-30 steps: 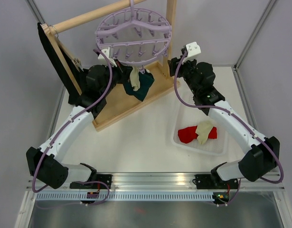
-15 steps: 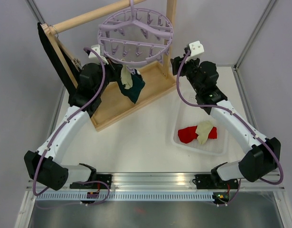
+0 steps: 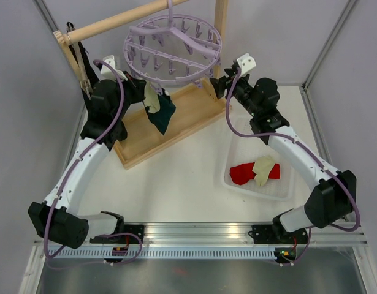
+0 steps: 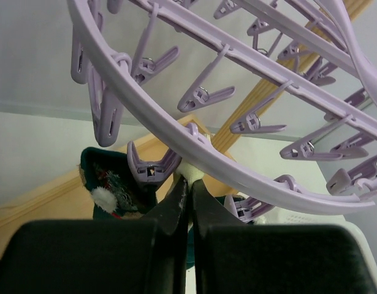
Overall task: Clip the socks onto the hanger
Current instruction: Open the clamp at the hanger.
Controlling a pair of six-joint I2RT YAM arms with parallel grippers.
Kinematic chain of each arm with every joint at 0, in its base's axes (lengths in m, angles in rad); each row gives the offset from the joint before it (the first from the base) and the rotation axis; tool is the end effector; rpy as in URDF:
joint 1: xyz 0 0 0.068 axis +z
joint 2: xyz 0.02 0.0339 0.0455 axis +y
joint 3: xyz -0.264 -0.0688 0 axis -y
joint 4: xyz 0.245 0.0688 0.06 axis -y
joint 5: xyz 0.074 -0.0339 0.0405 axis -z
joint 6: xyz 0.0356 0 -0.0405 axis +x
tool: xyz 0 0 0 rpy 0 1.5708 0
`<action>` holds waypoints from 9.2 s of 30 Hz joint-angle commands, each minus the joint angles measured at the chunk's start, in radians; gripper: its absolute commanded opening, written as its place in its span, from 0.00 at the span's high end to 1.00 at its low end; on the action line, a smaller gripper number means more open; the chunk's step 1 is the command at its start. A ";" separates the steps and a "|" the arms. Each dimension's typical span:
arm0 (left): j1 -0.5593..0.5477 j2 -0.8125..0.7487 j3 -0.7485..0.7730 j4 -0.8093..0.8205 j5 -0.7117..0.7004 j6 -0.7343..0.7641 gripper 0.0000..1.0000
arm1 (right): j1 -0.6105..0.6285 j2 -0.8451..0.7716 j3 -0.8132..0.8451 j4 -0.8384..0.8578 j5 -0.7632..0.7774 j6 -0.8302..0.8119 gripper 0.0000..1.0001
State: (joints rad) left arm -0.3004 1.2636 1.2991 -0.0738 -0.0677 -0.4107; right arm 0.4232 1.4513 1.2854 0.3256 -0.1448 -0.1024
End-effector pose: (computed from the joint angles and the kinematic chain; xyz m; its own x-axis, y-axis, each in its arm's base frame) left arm 0.2799 -0.0842 0.4296 -0.1256 -0.3781 -0.9172 0.1969 0.8966 -0.3966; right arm 0.3151 0.1476 0.4117 0.1990 -0.0213 -0.9798 -0.5186 0.8460 -0.1237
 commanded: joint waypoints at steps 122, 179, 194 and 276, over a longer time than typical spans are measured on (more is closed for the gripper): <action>-0.009 0.037 0.041 -0.021 0.528 -0.085 0.98 | 0.172 0.162 0.413 -0.451 0.020 0.354 0.74; -0.009 -0.016 -0.075 0.018 0.526 -0.002 0.98 | 0.187 0.212 0.470 -0.507 0.134 0.392 1.00; -0.066 -0.021 -0.233 0.322 0.595 -0.037 0.98 | 0.213 0.179 0.414 -0.473 0.203 0.518 1.00; -0.157 0.211 0.207 0.080 0.057 0.293 0.98 | 0.219 0.032 0.177 -0.211 0.338 0.142 0.36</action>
State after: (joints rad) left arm -0.4561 1.4742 1.4574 -0.0505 -0.0063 -0.1539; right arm 0.6415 1.5646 1.4906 0.0128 0.1822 0.0696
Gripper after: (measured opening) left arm 0.029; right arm 0.634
